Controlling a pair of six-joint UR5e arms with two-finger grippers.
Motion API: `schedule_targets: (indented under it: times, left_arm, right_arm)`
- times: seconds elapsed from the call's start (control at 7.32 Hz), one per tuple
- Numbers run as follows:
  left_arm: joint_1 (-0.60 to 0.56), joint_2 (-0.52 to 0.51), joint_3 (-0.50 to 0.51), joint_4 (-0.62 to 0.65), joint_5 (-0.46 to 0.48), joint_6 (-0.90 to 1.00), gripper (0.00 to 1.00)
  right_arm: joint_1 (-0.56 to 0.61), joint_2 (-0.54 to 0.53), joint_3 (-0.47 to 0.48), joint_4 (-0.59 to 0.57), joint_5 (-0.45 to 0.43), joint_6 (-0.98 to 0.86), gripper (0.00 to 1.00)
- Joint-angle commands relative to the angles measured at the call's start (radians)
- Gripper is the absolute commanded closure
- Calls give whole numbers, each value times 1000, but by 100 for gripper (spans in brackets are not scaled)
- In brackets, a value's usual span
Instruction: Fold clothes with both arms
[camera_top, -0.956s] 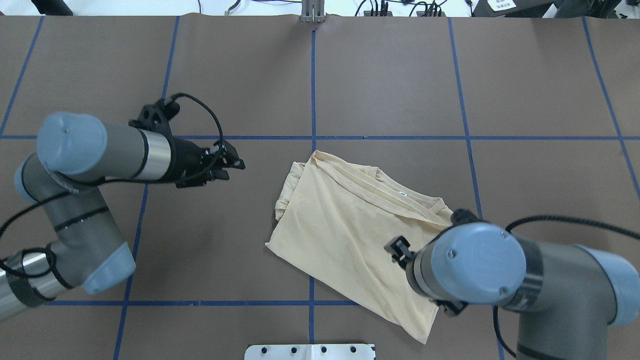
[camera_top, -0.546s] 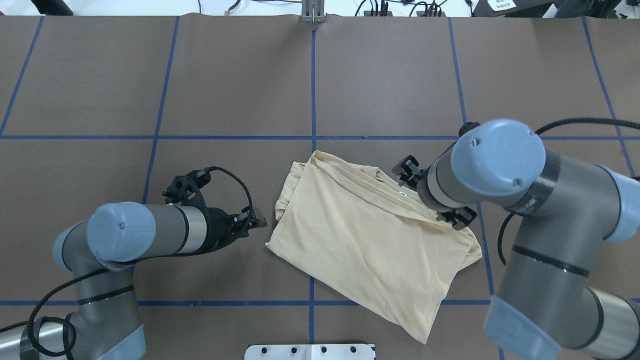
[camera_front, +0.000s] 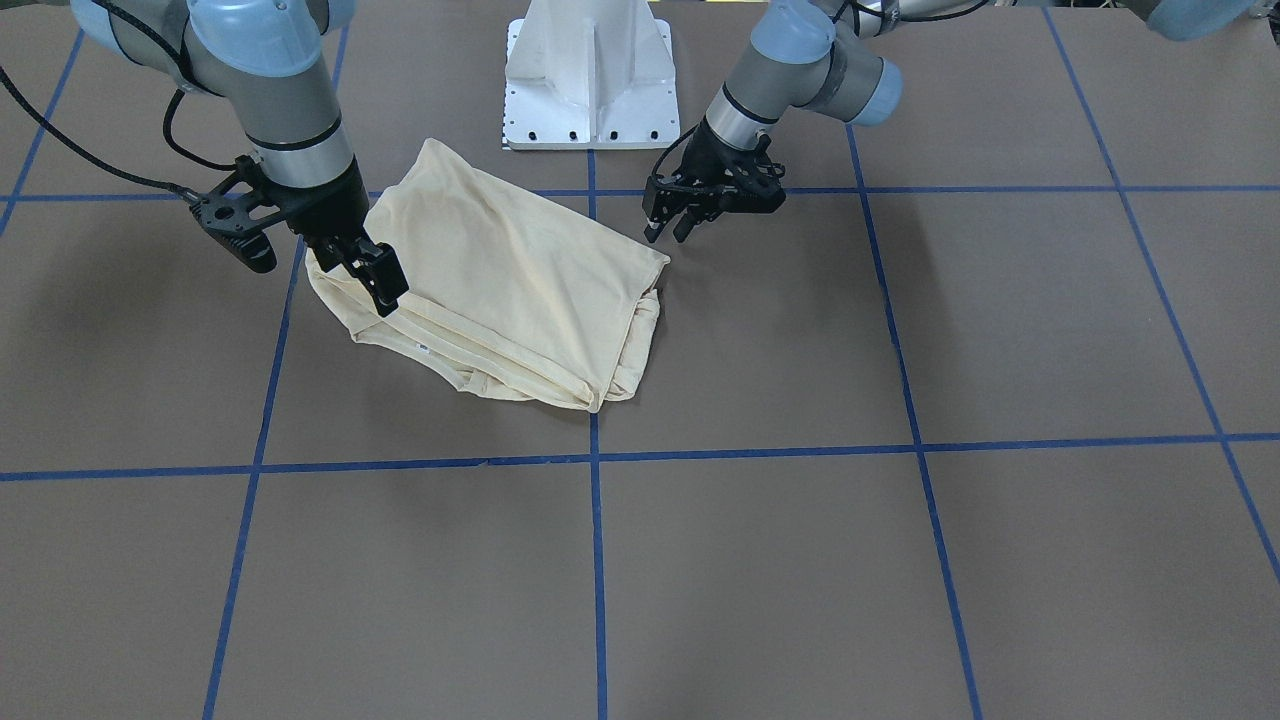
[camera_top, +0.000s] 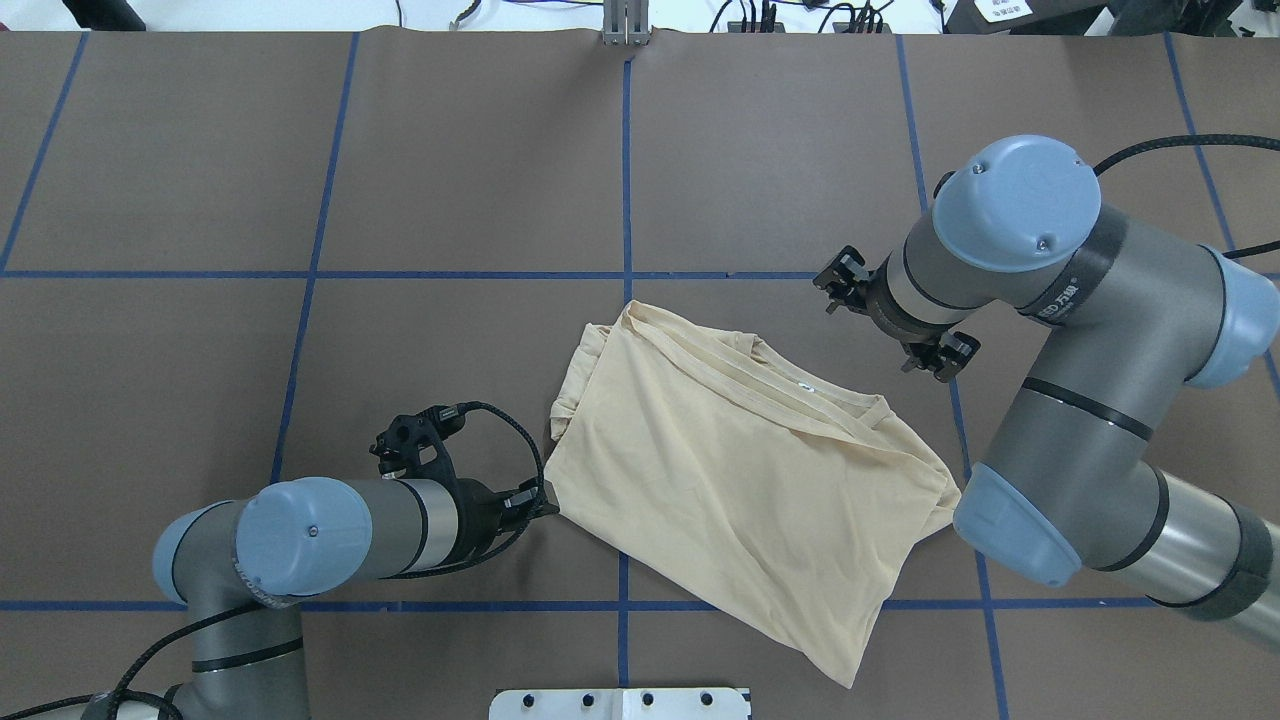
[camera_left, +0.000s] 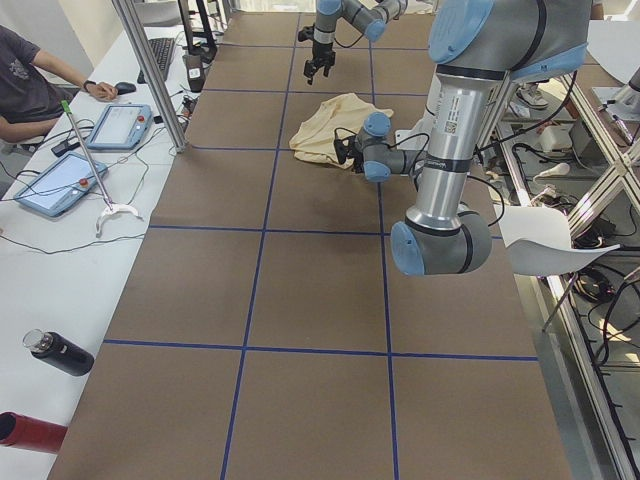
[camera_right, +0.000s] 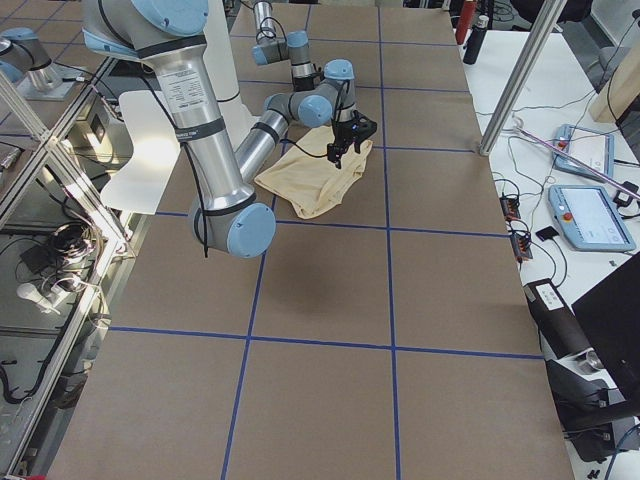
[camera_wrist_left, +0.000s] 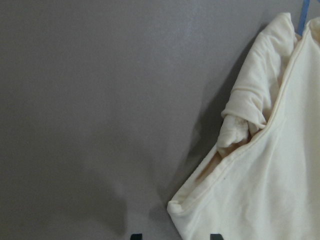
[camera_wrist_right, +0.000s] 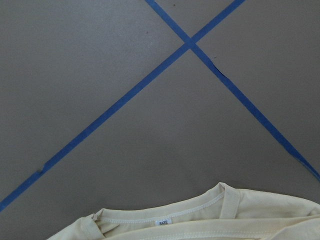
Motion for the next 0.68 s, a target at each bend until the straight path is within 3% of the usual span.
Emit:
schedule_targets:
  times: [0.0,0.55]
  left_arm:
    - [-7,-7,8,13,16,10,48]
    - [-7,-33,46,12,59,71,49]
  right_arm:
    - [3,-4,-10,1,-2,-6,0]
    - [1,-4,-30,4,-5,-9,0]
